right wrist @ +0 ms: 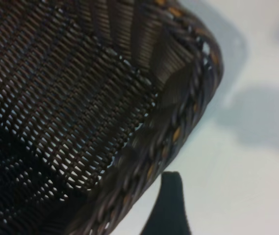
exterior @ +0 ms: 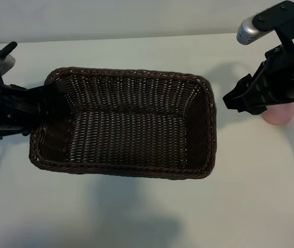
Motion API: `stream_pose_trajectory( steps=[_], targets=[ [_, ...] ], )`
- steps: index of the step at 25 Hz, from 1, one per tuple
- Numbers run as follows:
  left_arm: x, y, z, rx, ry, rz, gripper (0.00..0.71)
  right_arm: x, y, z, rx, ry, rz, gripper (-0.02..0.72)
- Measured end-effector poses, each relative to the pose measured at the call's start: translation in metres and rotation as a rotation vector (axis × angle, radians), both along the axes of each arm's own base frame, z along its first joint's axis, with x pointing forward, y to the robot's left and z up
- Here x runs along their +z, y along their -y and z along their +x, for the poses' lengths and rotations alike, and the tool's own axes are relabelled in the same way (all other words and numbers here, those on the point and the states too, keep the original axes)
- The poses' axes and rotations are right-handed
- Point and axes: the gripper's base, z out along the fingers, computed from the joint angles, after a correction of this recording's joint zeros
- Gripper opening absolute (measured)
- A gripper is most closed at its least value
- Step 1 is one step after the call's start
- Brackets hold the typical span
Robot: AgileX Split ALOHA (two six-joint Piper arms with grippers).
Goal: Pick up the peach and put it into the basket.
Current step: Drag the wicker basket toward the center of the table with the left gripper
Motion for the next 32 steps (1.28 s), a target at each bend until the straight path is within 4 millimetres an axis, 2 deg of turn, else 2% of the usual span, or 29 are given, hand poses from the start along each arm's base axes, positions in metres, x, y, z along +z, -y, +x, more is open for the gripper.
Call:
stream_pose_trajectory(
  steps=[9, 20, 32],
  targets=[
    [0.001, -0.002, 0.009, 0.036, 0.064, 0.016, 0.324, 0.0, 0.0, 0.0, 0.0, 0.0, 0.0, 0.594],
    [-0.006, 0.005, 0.054, 0.022, 0.032, 0.002, 0.324, 0.0, 0.0, 0.0, -0.001, 0.0, 0.001, 0.594],
    [-0.021, 0.038, 0.088, -0.017, 0.019, -0.047, 0.324, 0.0, 0.0, 0.0, 0.0, -0.002, 0.0, 0.594]
  ],
)
